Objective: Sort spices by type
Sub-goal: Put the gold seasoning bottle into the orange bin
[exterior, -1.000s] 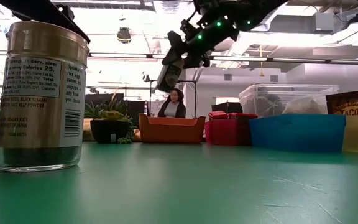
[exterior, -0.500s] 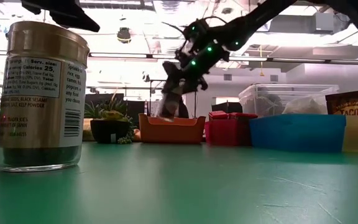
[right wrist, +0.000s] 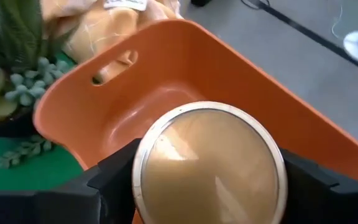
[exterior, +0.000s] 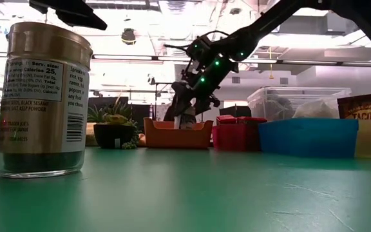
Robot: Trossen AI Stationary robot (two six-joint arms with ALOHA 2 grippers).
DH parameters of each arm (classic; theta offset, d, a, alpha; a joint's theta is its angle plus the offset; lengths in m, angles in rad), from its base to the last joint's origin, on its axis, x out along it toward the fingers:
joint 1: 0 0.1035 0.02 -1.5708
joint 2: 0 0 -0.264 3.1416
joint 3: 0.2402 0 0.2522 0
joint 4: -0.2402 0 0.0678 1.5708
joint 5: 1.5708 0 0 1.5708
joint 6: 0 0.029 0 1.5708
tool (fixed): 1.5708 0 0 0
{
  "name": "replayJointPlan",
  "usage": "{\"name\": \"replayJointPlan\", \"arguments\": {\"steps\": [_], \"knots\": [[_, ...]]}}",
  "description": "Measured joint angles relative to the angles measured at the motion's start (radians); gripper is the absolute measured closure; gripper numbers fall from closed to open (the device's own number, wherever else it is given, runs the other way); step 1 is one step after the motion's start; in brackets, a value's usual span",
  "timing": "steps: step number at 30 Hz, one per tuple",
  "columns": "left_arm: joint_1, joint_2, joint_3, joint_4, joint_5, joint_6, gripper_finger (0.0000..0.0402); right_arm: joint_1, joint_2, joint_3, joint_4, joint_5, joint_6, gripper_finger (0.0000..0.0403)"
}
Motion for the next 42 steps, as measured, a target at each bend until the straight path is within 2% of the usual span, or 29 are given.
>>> {"name": "replayJointPlan", "arguments": {"steps": [4, 10, 14, 18, 21, 23, 26, 28, 30, 34, 37, 42], "knots": [[0.000, -0.001, 0.000, -0.007, 0.002, -0.004, 0.0116, 0.001, -0.002, 0.000, 0.002, -0.001, -0.049, 0.0071], [0.000, -0.001, 0.000, -0.052, 0.073, -0.072, 0.0116, 0.003, -0.009, 0.002, -0.009, -0.004, -0.082, 0.0037], [0.000, -0.001, 0.007, -0.099, 0.120, -0.095, 0.0116, 0.013, -0.085, 0.050, -0.162, -0.010, -0.138, 0.0026], [-0.013, -0.001, 0.065, -0.215, 0.131, -0.127, 0.0116, 0.112, -0.222, 0.070, -0.338, 0.027, -0.194, 0.0027], [-0.044, -0.002, 0.097, -0.267, 0.118, -0.148, 0.0116, 0.245, -0.305, -0.012, -0.359, 0.050, -0.200, 0.0030], [-0.072, -0.002, 0.095, -0.267, 0.082, -0.149, 0.0116, 0.346, -0.348, -0.103, -0.281, 0.051, -0.171, 0.0034], [-0.106, 0.000, 0.076, -0.264, 0.003, -0.144, 0.0116, 0.509, -0.384, -0.261, -0.017, 0.069, -0.101, 0.0038], [-0.112, 0.001, 0.057, -0.239, -0.048, -0.113, 0.0116, 0.615, -0.360, -0.346, 0.200, 0.149, -0.097, 0.0041], [-0.109, 0.000, 0.049, -0.197, -0.077, -0.064, 0.0116, 0.699, -0.301, -0.371, 0.354, 0.211, -0.133, 0.0043], [-0.076, -0.001, 0.053, -0.106, -0.058, 0.023, 0.0116, 0.796, -0.187, -0.290, 0.450, 0.239, -0.228, 0.0042], [-0.050, 0.000, 0.068, -0.100, -0.010, 0.041, 0.0116, 0.825, -0.124, -0.183, 0.317, 0.243, -0.262, 0.0031], [-0.037, -0.002, 0.074, -0.101, 0.016, 0.045, 0.0116, 0.844, -0.054, 0.041, 0.076, 0.235, -0.265, 0.0006]]}}
